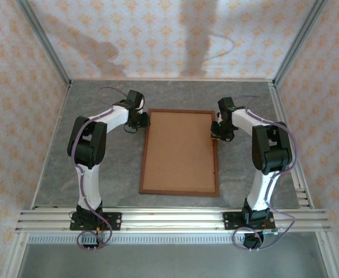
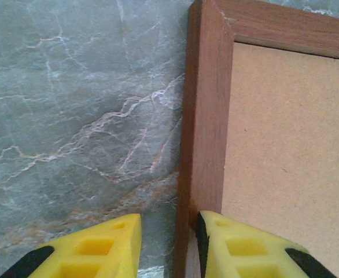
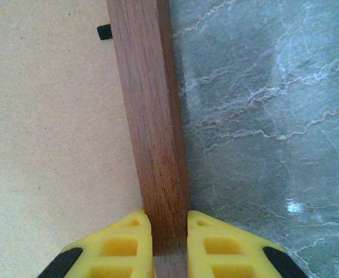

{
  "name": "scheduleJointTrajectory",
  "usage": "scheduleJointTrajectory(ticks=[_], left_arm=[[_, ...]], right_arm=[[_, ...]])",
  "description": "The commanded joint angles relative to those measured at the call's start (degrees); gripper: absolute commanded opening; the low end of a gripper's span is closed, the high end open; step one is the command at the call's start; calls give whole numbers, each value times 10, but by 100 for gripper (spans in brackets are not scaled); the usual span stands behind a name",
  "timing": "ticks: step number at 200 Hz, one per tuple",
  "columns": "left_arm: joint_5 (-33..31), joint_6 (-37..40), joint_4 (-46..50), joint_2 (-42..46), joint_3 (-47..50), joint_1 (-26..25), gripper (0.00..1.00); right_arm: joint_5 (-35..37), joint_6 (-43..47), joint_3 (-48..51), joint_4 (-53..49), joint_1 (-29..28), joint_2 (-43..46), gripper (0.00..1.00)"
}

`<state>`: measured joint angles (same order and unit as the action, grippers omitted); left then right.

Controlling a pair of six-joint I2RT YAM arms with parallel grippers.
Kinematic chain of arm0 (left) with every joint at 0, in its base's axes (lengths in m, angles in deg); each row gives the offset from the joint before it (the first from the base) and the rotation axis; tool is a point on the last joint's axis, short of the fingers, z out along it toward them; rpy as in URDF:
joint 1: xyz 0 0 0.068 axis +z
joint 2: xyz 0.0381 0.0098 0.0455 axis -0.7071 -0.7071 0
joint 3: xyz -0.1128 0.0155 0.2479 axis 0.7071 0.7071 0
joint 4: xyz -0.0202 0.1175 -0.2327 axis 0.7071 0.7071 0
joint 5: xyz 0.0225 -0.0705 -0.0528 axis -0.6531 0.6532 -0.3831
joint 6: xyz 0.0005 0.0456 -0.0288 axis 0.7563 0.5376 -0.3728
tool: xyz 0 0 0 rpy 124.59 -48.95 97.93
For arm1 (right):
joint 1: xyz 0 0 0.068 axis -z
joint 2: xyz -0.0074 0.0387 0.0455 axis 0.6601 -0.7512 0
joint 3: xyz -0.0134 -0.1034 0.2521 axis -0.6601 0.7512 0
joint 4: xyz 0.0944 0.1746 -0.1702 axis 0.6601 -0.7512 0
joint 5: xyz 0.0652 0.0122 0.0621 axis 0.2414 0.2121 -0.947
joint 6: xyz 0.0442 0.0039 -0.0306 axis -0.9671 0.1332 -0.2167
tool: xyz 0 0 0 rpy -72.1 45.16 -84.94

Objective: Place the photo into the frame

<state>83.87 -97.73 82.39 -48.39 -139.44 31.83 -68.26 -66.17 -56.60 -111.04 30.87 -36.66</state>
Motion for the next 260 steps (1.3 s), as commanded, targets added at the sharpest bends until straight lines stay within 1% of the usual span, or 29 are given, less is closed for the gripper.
scheduleJointTrajectory(ticks=[1,100,154,201,260], left_arm=[[7,12,20,-20,-12,-9,32],[-2,5,-5,-19,53,-39,33],[-2,6,0,-34,55,-47,33],[-15,8,9,-32,64,-64,33],[-31,19,51,-39,41,-70,33]], right_arm=[[29,5,-9,7,2,-22,16],[22,4,-15,5,2,-30,16],[17,1,-16,5,2,-29,16],[13,0,-18,5,-4,-31,16],[15,1,-24,5,-5,-31,16]])
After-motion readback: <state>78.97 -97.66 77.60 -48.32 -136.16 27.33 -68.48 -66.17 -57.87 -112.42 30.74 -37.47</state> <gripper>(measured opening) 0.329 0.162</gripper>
